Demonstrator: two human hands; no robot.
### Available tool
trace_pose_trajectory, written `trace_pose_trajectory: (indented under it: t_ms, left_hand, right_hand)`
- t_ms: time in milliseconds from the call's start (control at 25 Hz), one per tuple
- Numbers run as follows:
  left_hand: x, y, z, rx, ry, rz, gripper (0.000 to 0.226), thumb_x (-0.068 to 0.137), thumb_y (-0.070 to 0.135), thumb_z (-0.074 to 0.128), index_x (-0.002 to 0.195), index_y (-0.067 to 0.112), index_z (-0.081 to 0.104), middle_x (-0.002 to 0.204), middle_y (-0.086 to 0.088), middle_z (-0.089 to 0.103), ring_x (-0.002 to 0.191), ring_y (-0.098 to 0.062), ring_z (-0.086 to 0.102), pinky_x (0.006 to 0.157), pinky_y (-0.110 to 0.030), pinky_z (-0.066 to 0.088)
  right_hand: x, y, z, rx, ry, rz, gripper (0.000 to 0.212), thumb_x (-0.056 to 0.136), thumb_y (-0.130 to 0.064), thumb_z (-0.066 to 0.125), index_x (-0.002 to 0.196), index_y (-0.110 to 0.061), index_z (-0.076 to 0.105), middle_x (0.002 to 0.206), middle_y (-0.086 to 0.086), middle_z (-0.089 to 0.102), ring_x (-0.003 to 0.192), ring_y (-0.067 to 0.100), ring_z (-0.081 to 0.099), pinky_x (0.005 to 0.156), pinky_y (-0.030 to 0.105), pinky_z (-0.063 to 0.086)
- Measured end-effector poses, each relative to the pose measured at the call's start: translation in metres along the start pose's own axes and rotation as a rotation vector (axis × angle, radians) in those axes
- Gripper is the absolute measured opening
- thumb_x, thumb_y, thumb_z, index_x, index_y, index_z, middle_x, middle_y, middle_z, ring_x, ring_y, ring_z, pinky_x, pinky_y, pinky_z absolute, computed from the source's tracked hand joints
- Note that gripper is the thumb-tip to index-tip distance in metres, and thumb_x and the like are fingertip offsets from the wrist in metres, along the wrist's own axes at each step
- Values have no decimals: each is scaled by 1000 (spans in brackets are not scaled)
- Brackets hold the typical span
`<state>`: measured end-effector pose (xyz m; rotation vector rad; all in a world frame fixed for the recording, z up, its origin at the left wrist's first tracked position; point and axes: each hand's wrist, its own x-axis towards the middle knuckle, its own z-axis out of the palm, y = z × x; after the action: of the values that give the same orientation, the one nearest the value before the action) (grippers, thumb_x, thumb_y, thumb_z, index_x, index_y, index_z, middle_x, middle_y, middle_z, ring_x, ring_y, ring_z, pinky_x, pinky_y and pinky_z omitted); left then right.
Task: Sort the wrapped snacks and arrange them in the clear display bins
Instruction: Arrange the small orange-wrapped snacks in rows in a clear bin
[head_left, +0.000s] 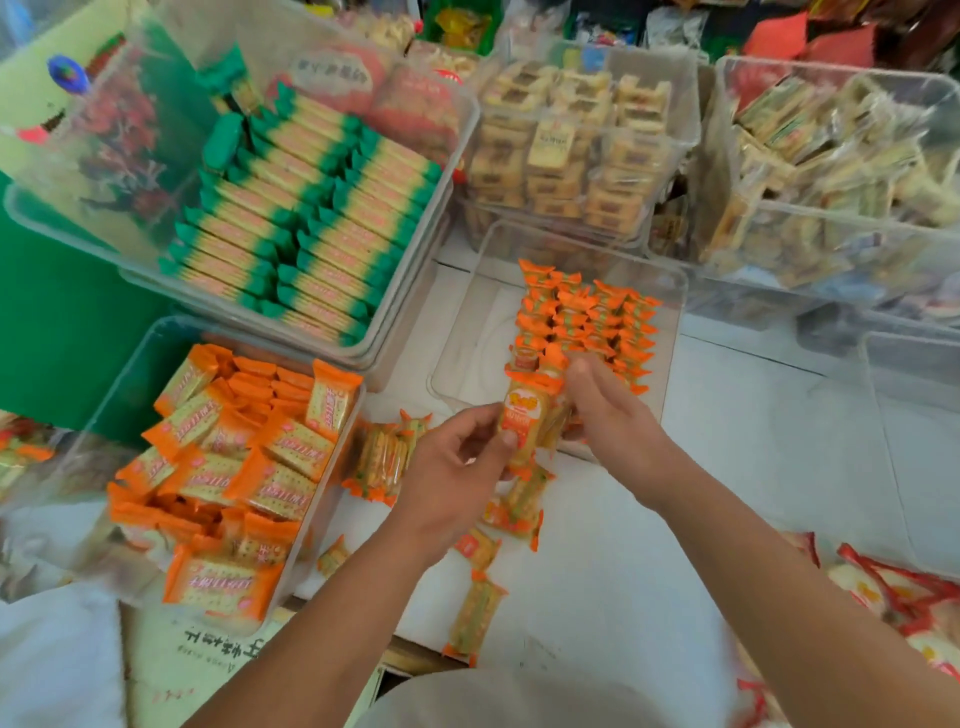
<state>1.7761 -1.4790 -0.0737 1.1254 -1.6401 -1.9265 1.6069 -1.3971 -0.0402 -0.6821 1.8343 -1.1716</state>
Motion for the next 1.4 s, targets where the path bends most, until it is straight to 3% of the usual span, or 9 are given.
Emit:
trace_pose_trajectory:
  t_ms: [80,160,280,480,680,800,1040,1280,1400]
  left_hand:
    - [28,6,1,81,29,86,24,99,13,67,121,22,73,101,1,78,90,-21,73,81,-43,63]
    - [62,7,-3,159,34,147,24,98,16,68,120,23,73,102,5,77,89,-12,71,85,-47,61]
    - [108,8,-14,326,34,192,36,92,36,69,125,23,72,110,3,73,93,-14,73,85,-46,60]
    - [140,-11,-23,527,-53,112,32,89,42,61,117,32,72,103,4,68,94,-14,70,86,-44,58]
    - [142,-17,-26,731,-138,8,44,97,10,47,137,22,59,127,-4,67,117,-24,63,101,-43,52]
    - [140,-11,-23,832,-162,8,48,94,1,51,139,17,57,128,-8,65,116,-28,61,99,-43,51]
    - [166,-14,-9,971,-262,-158,47,94,19,66,138,10,52,133,-11,61,118,-28,61,98,-45,52]
    - [191,-26,9,998,-340,-203,63,80,27,81,137,19,54,116,-7,68,103,-28,67,86,-36,57]
    - [198,-30,11,944,-320,-186,92,76,26,84,154,22,35,114,-4,66,97,-25,67,85,-38,57]
  right_hand:
    - [22,-14,-6,37,-33,-1,32,96,-61,54,121,-44,64,116,-13,70,106,7,68,95,42,59]
    - [51,-19,-13,-57,-42,-58,40,85,-44,80,120,-43,61,108,-18,71,98,7,69,87,33,61]
    - [92,-18,-12,-118,-16,-49,63,78,-19,90,125,-36,52,100,-21,68,83,-4,69,75,17,57]
    - [136,12,6,-158,-69,54,65,75,-26,90,131,-29,56,107,-4,74,97,10,72,92,40,60]
    - [153,40,15,-490,-207,-89,75,76,-37,89,139,-24,50,128,-4,54,112,9,57,94,24,47]
    - [155,64,26,-762,-280,-250,81,76,-44,85,144,-17,52,131,1,57,123,21,53,101,37,44]
    - [159,88,29,-1264,-84,-288,76,69,-61,77,132,-23,59,124,-1,59,118,29,47,90,46,33]
    - [155,83,13,-1139,-33,-308,82,65,-59,82,138,-30,58,125,4,47,112,29,46,87,45,36]
    - [142,80,-13,-865,72,-369,64,74,-44,80,133,-24,65,128,5,54,116,31,52,91,49,44]
